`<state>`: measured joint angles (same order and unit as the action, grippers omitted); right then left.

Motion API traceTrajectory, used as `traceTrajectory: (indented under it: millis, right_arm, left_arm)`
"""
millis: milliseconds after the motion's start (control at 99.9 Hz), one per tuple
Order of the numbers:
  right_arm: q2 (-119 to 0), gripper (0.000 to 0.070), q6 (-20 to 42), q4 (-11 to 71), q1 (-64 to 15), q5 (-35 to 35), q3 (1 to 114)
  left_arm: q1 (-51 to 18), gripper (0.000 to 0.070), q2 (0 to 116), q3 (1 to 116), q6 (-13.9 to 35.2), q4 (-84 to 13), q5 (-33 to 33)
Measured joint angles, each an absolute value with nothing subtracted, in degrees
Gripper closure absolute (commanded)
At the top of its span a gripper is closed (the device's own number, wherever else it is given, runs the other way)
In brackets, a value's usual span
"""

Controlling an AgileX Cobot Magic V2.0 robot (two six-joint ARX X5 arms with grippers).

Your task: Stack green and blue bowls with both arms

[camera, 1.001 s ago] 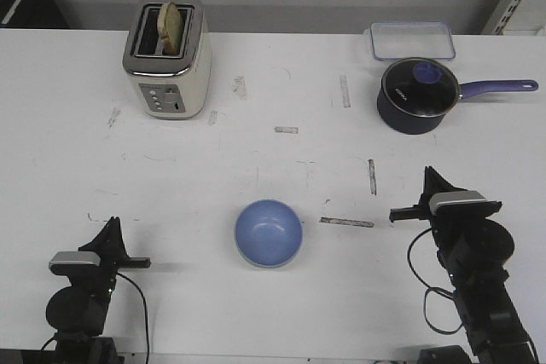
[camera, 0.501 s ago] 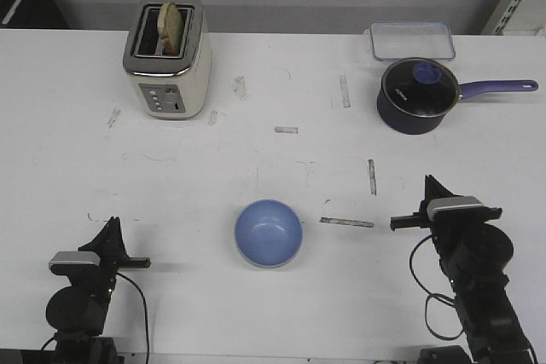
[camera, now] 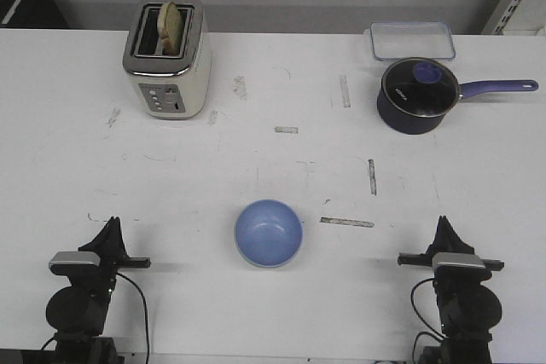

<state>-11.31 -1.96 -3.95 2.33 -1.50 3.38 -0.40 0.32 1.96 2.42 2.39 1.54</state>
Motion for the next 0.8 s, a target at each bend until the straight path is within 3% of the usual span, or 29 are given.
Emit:
traceTrajectory:
  millis: [190, 801]
  right_arm:
    - [0.2, 0.07, -1.7, 1.5, 2.3, -1.5, 0.8]
    - [-0.1, 0.07, -1.7, 0.5, 2.3, -1.5, 0.9]
  left_arm:
    - [-0.4, 0.0698, 0.3, 2.0, 2.4, 2.4, 1.5]
    - [-0.4, 0.0698, 0.3, 2.0, 2.4, 2.2, 1.5]
